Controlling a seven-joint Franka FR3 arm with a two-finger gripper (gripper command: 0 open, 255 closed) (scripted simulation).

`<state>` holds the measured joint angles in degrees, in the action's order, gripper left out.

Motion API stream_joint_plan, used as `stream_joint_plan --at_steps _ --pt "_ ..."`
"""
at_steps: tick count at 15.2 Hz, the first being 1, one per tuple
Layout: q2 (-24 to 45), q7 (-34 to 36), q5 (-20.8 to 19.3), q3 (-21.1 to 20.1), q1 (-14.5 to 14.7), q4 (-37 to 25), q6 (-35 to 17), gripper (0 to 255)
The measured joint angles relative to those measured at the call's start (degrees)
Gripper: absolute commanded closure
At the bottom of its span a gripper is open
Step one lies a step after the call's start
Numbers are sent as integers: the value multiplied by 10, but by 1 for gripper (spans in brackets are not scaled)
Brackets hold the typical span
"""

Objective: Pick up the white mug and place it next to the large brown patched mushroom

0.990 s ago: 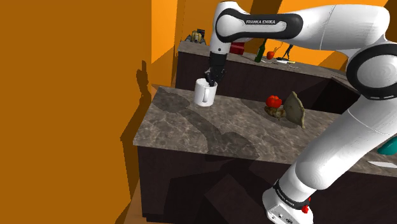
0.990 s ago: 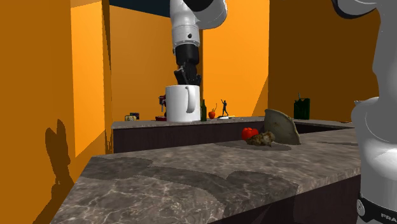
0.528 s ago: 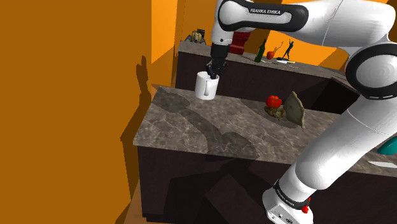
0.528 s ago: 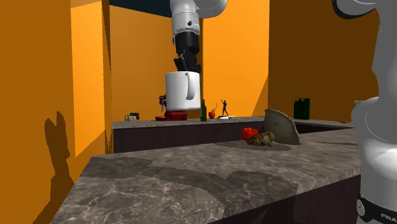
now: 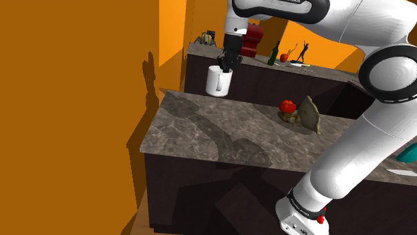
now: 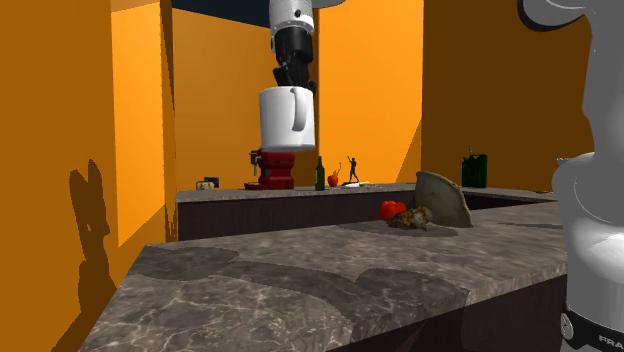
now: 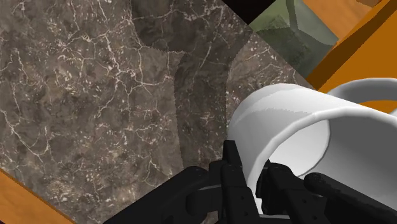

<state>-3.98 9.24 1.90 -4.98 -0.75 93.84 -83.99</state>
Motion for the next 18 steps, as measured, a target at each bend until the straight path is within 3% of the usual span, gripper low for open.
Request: stream_joint_plan --at_steps 4,18 --pt "-2 -3 0 2 -2 -22 24 255" --pt "-214 -143 -36 90 -56 189 27 255"
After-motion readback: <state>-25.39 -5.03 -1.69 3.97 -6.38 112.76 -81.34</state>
